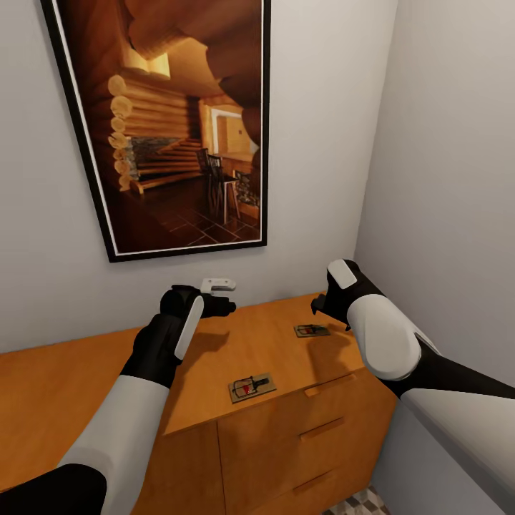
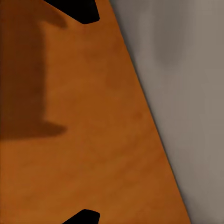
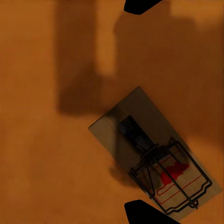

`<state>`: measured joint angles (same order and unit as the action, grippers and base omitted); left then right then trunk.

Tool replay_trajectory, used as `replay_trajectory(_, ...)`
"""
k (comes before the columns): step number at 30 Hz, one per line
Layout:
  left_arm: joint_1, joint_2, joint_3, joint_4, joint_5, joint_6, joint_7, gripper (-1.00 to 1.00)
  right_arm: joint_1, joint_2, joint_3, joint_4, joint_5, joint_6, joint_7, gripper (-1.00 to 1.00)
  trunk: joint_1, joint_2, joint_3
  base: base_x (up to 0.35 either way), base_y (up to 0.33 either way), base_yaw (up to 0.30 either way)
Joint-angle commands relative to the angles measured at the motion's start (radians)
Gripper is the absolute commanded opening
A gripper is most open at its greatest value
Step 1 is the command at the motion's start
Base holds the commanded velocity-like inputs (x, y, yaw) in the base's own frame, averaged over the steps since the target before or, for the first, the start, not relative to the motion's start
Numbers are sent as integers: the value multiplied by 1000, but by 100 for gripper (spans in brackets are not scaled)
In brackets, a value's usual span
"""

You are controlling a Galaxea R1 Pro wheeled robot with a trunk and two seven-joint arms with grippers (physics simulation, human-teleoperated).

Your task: Take the four mousetraps from the cabinet in the bathroom and place them on the bathroom floor. Make sure all four end up on the same floor surface, and ensure that at least two of them are either under or directly next to the same bathroom sink.

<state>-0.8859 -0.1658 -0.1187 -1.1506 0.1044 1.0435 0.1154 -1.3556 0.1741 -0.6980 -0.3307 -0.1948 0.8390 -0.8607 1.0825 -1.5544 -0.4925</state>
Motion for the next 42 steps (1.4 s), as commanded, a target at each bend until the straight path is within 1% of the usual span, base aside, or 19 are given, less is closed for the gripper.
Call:
replay_trajectory(1, -1, 0, -1, 0, 11, 4, 10, 100, 0, 0, 1, -2, -10, 2, -9, 100, 0, -1, -1, 0, 0, 0)
replay_trajectory(13, -1, 0, -1, 3, 11, 4, 10, 100, 0, 0, 0, -1, -11, 2, -9, 100, 0, -1, -1, 0, 2, 0)
replay_trajectory(25, -1, 0, -1, 3, 11, 4, 10, 100, 0, 0, 0, -2, -11, 2, -9, 100, 0, -1, -1, 0, 77, 0)
replay_trajectory(42, -1, 0, -1, 3, 10, 4, 10, 100, 0, 0, 0, -2, -11, 1, -6, 100, 0, -1, -1, 0, 8, 0)
